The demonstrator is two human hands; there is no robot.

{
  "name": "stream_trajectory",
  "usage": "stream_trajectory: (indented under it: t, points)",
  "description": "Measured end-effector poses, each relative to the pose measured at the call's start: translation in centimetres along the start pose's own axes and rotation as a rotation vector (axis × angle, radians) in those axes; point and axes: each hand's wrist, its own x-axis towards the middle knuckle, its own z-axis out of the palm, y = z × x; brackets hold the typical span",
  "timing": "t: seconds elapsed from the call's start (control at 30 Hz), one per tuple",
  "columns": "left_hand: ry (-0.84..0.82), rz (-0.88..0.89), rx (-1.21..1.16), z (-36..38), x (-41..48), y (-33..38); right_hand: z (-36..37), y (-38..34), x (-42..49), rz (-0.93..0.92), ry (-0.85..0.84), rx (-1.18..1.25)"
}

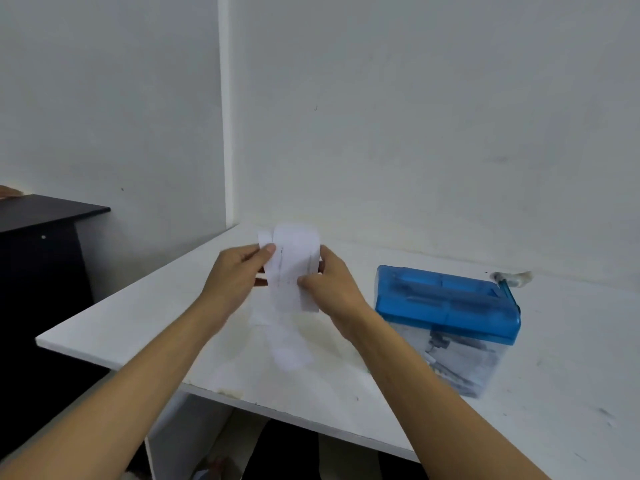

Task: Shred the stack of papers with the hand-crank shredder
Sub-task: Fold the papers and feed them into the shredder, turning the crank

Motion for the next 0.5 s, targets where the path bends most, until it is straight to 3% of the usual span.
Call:
stream_trajectory:
  t: [0.3,0.5]
  points:
    - [-0.139,0.174,0.047,3.8,0.7,7.4,-4.2,-4.7,-0.9,-0.257,0.067,-0.016]
    - [-0.162,0.222,-0.032,8.8,0.7,11.0,-10.8,-6.2,-2.5,-0.168,0.115,-0.176]
